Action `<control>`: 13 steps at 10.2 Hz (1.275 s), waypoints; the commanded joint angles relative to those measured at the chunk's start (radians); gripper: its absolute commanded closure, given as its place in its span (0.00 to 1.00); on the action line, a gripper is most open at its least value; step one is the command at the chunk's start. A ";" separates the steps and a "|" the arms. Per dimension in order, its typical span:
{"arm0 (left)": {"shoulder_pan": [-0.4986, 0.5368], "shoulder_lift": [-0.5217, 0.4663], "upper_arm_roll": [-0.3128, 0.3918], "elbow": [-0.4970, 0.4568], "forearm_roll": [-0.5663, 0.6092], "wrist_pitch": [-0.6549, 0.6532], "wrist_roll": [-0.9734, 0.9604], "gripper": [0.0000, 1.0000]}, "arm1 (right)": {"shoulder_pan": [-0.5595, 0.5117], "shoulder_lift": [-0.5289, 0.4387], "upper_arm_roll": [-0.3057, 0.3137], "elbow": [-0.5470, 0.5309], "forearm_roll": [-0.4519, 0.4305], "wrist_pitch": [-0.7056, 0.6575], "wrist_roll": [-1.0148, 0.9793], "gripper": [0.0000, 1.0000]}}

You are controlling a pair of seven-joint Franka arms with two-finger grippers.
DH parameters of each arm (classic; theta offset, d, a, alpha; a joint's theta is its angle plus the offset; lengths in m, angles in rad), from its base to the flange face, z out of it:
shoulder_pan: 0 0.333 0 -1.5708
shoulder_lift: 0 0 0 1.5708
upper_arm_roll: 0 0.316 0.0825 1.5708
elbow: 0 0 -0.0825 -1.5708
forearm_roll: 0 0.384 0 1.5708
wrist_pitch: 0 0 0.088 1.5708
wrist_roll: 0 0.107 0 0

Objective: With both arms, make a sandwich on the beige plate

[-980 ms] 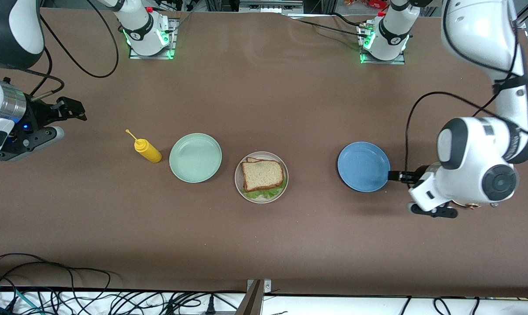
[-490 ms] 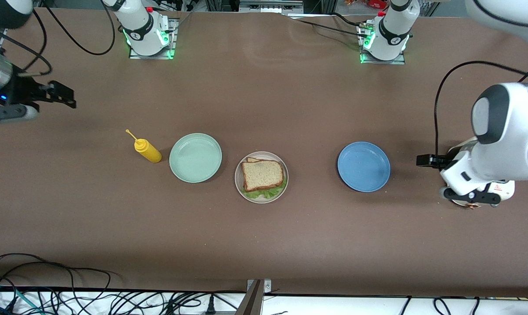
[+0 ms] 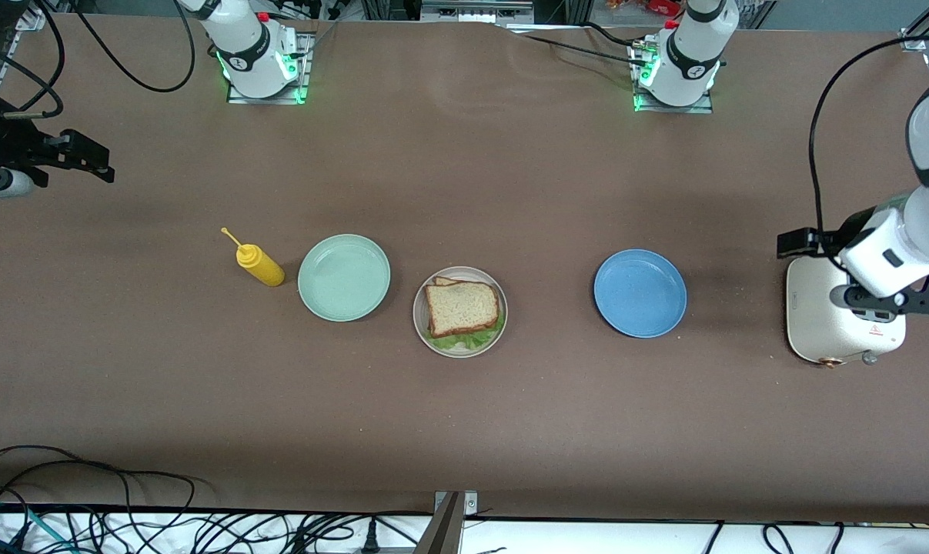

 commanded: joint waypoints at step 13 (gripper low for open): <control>0.131 -0.255 -0.181 -0.173 0.035 -0.045 -0.028 0.00 | -0.038 0.022 0.073 0.050 0.040 0.017 0.223 0.00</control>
